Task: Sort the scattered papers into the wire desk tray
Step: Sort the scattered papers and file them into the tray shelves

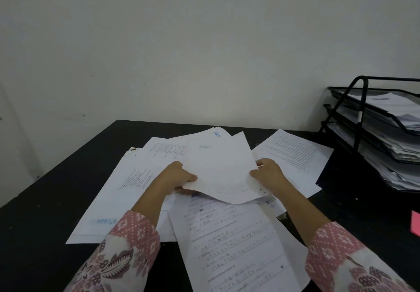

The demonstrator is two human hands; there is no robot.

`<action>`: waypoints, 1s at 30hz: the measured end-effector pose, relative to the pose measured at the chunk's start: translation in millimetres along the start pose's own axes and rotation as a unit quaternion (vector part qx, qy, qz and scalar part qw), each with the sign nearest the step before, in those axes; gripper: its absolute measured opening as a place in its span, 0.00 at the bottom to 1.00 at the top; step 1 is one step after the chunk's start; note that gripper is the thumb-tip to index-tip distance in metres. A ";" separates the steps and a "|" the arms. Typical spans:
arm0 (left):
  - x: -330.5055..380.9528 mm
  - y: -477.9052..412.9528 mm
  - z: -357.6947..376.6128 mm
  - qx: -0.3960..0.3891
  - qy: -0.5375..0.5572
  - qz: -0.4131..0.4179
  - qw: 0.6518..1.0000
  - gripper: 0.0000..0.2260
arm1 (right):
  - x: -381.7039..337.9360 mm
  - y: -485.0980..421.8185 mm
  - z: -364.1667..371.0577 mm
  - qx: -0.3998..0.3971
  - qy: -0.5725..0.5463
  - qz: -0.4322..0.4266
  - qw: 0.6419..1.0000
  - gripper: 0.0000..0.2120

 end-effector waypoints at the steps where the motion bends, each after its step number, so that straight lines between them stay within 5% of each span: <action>1: -0.5 1.8 1.2 -0.004 -0.006 0.010 1.000 0.19 | 1.1 0.9 -1.5 0.003 0.014 -0.004 1.000 0.14; 6: -7.7 6.6 -3.0 0.013 0.038 0.044 0.998 0.17 | 1.5 9.2 -9.4 -0.003 0.011 0.017 1.000 0.18; 13: -8.8 15.9 -3.5 0.035 0.084 0.042 0.995 0.16 | -3.9 18.5 -7.4 -0.090 -0.278 0.124 0.948 0.18; 17: -15.7 12.5 -18.1 0.127 -0.009 0.039 0.991 0.17 | -1.7 21.9 1.5 -0.033 -0.171 0.062 0.983 0.18; 21: -42.0 2.1 -49.6 0.238 -0.230 -0.021 0.944 0.17 | 4.8 22.3 8.4 -0.021 -0.139 0.041 0.989 0.19; 30: -71.0 2.4 -78.8 0.227 -0.358 -0.124 0.897 0.41 | 3.2 26.2 14.6 -0.017 -0.040 0.018 0.999 0.17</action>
Point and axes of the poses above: each hand's wrist, its own y-axis away from the middle knuckle, its own z-axis out of the palm, x = y × z, the point moved 1 cm from there along -y, towards the middle knuckle, and after that the axes turned 7 degrees about -y, right-handed, at the moved point
